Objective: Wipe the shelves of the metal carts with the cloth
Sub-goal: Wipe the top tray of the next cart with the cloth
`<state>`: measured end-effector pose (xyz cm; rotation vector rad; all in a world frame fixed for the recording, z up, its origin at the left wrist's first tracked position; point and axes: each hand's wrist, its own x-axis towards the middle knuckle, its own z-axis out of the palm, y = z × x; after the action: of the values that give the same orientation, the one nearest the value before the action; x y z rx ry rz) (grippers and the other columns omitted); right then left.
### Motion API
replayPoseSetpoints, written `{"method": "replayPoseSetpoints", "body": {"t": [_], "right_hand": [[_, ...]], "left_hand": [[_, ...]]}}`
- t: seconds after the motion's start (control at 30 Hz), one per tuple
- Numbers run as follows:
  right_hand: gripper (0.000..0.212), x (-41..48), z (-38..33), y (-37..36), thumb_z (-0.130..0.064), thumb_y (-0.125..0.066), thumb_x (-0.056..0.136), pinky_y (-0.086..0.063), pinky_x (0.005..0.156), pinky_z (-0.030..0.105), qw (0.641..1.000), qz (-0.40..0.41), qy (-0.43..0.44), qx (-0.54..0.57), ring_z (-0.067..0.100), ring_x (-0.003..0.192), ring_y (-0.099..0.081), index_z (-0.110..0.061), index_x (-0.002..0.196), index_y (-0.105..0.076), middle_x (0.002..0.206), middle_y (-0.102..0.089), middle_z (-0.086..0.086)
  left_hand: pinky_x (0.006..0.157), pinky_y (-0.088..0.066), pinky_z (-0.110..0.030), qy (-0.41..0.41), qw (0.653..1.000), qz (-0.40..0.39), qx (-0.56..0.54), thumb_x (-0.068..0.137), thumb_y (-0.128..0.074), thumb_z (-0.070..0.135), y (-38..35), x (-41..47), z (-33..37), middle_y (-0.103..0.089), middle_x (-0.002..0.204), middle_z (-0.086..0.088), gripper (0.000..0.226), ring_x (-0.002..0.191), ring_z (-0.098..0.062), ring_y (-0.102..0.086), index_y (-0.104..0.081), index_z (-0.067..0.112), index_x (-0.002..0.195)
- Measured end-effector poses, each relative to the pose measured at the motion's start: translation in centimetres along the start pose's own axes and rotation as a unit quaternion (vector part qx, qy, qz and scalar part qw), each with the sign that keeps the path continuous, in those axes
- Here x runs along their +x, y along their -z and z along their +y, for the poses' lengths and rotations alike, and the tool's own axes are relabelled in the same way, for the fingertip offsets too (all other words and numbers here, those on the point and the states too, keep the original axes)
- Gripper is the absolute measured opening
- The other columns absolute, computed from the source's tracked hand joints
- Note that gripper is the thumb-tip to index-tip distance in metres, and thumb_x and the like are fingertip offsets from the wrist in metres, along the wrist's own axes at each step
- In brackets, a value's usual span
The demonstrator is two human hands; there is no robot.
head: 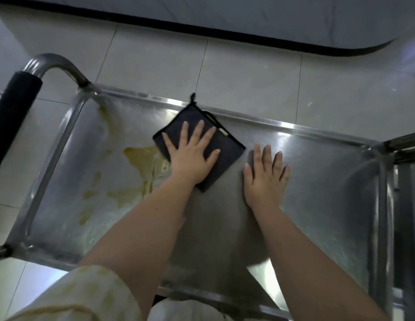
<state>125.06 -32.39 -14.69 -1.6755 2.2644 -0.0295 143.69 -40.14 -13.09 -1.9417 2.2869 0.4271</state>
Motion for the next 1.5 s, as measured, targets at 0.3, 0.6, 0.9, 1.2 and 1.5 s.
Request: {"method": "replayPoseSetpoints", "body": {"t": [0.3,0.6,0.9,1.2,1.5], "right_hand": [[0.064,0.2,-0.6,-0.9,-0.056,-0.014,0.098,0.006,0.118,0.056,0.998,0.004,-0.004,-0.060,0.033,0.149,0.014,-0.033,0.155,0.006,0.164,0.012,0.003],[0.065,0.3,-0.5,-1.0,-0.055,-0.016,0.096,0.003,0.118,0.056,0.998,0.015,-0.005,-0.063,0.033,0.149,0.005,-0.033,0.156,-0.005,0.164,0.001,0.004],[0.063,0.6,-0.6,-0.8,-0.057,-0.013,0.096,0.012,0.116,0.048,0.998,0.012,-0.018,-0.065,0.031,0.149,0.007,-0.036,0.155,-0.004,0.164,0.002,0.001],[0.060,0.4,-1.2,0.3,-0.054,-0.012,0.100,0.009,0.118,0.053,0.997,-0.019,-0.028,-0.070,0.030,0.149,0.013,-0.036,0.155,0.006,0.164,0.012,0.000],[0.060,-2.6,-3.4,0.0,-0.049,-0.012,0.103,0.005,0.118,0.057,0.996,-0.057,-0.054,-0.050,0.034,0.148,0.014,-0.029,0.155,0.010,0.163,0.015,0.004]], "left_hand": [[0.103,0.006,-0.077,0.172,0.985,-0.001,-0.024,0.095,-0.012,0.064,1.4,2.7,-4.6,0.006,0.164,0.008,0.062,0.148,-0.034,0.015,0.001,0.045,0.152],[0.102,0.009,-0.078,0.123,0.990,-0.036,-0.054,0.097,-0.012,0.062,0.9,3.5,4.4,0.020,0.161,-0.001,0.066,0.145,-0.042,0.018,0.012,0.037,0.153],[0.108,0.009,-0.072,-0.140,0.989,-0.020,0.051,0.093,-0.011,0.070,1.3,4.4,-1.6,0.010,0.163,0.007,0.061,0.146,-0.039,0.016,0.006,0.052,0.149],[0.107,0.012,-0.072,-0.040,0.999,-0.025,0.018,0.090,-0.011,0.075,-1.3,-7.2,-5.2,0.013,0.163,0.008,0.066,0.146,-0.037,0.021,0.011,0.052,0.148],[0.107,0.013,-0.072,0.010,1.000,-0.021,0.004,0.089,-0.016,0.074,-2.5,-12.5,-5.8,0.012,0.163,0.009,0.067,0.146,-0.034,0.021,0.007,0.052,0.149]]}}
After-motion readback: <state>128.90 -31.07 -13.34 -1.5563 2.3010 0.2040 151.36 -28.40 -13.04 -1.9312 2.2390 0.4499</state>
